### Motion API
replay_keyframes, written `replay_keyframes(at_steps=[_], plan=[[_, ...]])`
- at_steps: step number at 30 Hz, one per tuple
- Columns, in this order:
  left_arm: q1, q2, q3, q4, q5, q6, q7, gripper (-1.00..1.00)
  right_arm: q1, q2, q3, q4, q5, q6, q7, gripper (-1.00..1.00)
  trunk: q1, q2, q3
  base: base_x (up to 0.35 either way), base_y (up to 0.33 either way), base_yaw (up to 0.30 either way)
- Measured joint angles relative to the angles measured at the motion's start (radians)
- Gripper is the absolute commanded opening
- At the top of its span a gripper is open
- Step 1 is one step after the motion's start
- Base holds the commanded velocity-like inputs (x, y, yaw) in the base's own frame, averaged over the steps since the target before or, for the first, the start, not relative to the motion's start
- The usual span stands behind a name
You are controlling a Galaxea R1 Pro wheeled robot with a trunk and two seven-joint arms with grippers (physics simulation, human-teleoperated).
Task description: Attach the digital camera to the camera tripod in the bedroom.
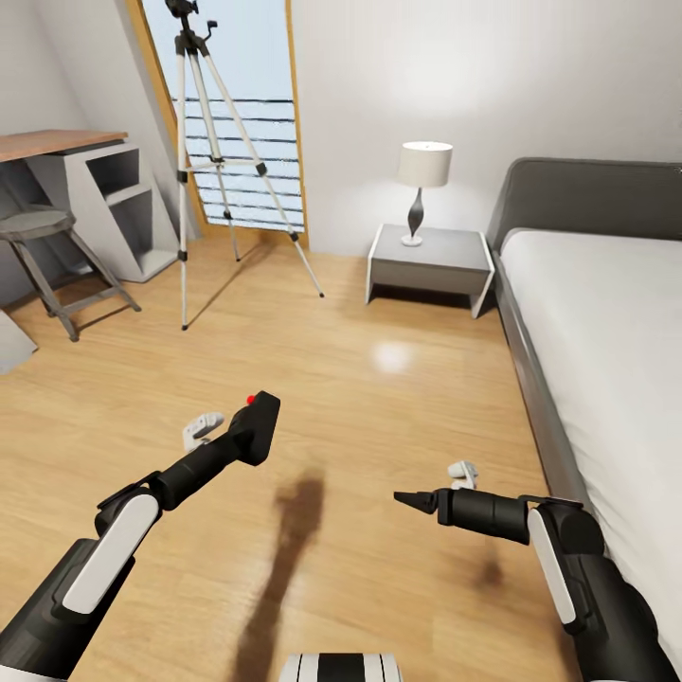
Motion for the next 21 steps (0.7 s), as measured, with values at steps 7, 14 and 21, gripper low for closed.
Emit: replay_keyframes(at_steps=[7, 14, 21], plan=[[0.000, 0.000, 0.001, 0.000, 0.001, 0.001, 0.000, -1.00, 0.000, 0.000, 0.004, -0.001, -0.003, 0.005, 0.000, 1.00, -0.003, 0.002, 0.027, 0.000, 0.000, 0.000], [0.000, 0.000, 0.001, 0.000, 0.001, 0.001, 0.000, -1.00, 0.000, 0.000, 0.003, -0.002, -0.003, 0.006, 0.000, 1.00, -0.006, 0.003, 0.054, 0.000, 0.000, 0.000], [0.000, 0.000, 0.001, 0.000, 0.001, 0.000, 0.000, -1.00, 0.000, 0.000, 0.004, -0.002, -0.005, 0.006, 0.001, 1.00, -0.009, 0.005, 0.081, 0.000, 0.000, 0.000]])
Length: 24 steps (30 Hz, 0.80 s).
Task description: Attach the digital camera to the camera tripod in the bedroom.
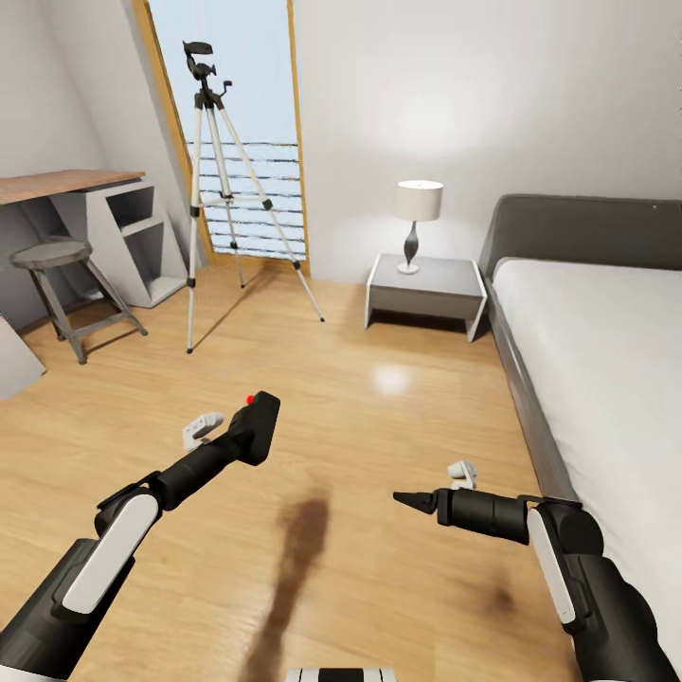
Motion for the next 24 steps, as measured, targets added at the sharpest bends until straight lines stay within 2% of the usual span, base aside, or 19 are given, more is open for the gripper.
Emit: replay_keyframes(at_steps=[16, 24], plan=[[0.000, 0.000, 0.000, 0.000, -0.001, 0.000, 0.000, -1.00, 0.000, 0.000, 0.005, 0.000, -0.003, 0.000, 0.000, 1.00, -0.007, 0.004, 0.062, 0.000, 0.000, 0.000], [0.000, -0.001, 0.002, 0.031, -0.002, 0.000, 0.000, -1.00, 0.000, 0.000, 0.005, 0.000, -0.003, 0.000, 0.000, 1.00, -0.011, 0.006, 0.093, 0.000, 0.000, 0.000]])
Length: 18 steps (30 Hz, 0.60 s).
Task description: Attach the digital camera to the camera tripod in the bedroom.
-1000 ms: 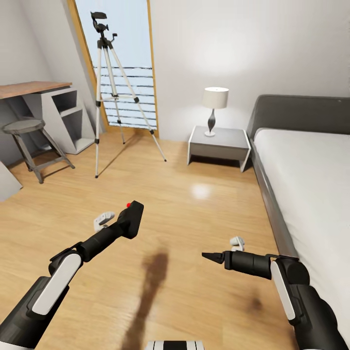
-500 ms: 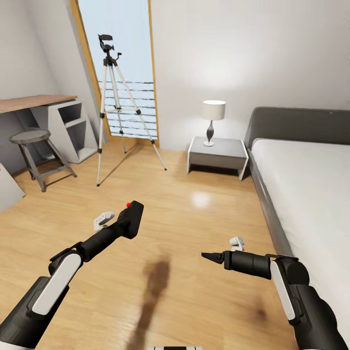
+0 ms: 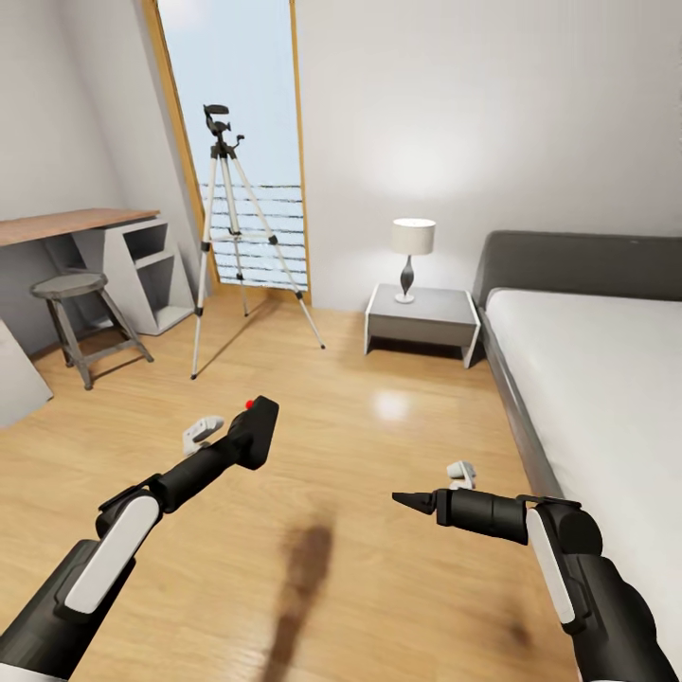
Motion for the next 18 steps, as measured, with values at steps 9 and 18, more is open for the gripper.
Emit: replay_keyframes(at_steps=[9, 18], plan=[[0.000, 0.000, -0.002, 0.036, 0.000, 0.000, 0.003, -1.00, 0.000, 0.000, 0.000, 0.000, 0.000, 0.000, 0.000, 1.00, -0.004, 0.002, 0.035, 0.000, 0.000, 0.000], [0.000, -0.004, -0.003, 0.070, -0.003, 0.001, 0.090, -1.00, 0.000, 0.000, -0.003, 0.000, 0.001, -0.001, 0.000, 1.00, -0.008, 0.004, 0.070, 0.000, 0.000, 0.000]])
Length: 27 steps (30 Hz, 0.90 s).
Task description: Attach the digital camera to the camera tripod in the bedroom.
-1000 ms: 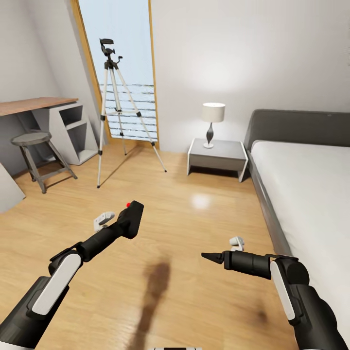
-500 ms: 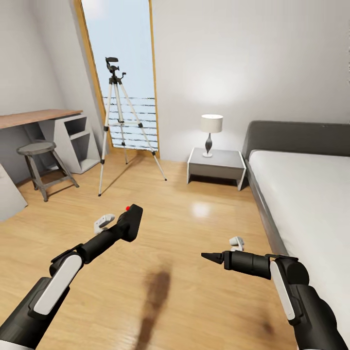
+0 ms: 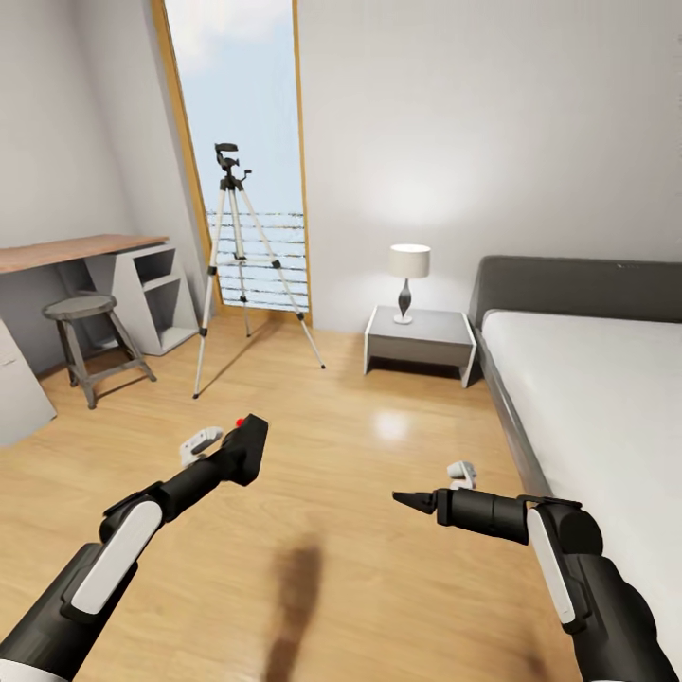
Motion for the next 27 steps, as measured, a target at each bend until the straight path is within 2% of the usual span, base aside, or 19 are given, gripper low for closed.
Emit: replay_keyframes(at_steps=[2, 6, 12, 22, 27], plan=[[0.000, -0.001, 0.000, 0.001, -0.002, 0.001, 0.049, -1.00, 0.000, 0.000, -0.003, 0.000, 0.001, 0.000, 0.000, 1.00, -0.001, 0.000, 0.008, 0.000, 0.000, 0.000], [0.000, -0.001, 0.000, 0.002, 0.000, 0.001, 0.109, -1.00, 0.000, 0.000, -0.004, 0.000, 0.001, 0.000, 0.000, 1.00, -0.003, 0.001, 0.023, 0.000, 0.000, 0.000], [0.000, -0.001, 0.000, 0.002, 0.002, 0.001, 0.159, -1.00, 0.000, 0.000, -0.004, 0.000, 0.000, 0.000, 0.000, 1.00, -0.005, 0.003, 0.046, 0.000, 0.000, 0.000], [0.000, -0.005, -0.002, 0.003, -0.001, 0.000, 0.175, -1.00, 0.000, 0.000, 0.000, 0.000, 0.002, 0.000, -0.001, 1.00, -0.010, 0.005, 0.085, 0.000, 0.000, 0.000], [0.000, -0.013, -0.002, 0.002, -0.006, 0.000, 0.176, -1.00, 0.000, 0.001, 0.001, 0.001, 0.006, -0.001, -0.002, 1.00, -0.029, 0.040, 0.101, 0.000, 0.000, 0.000]])
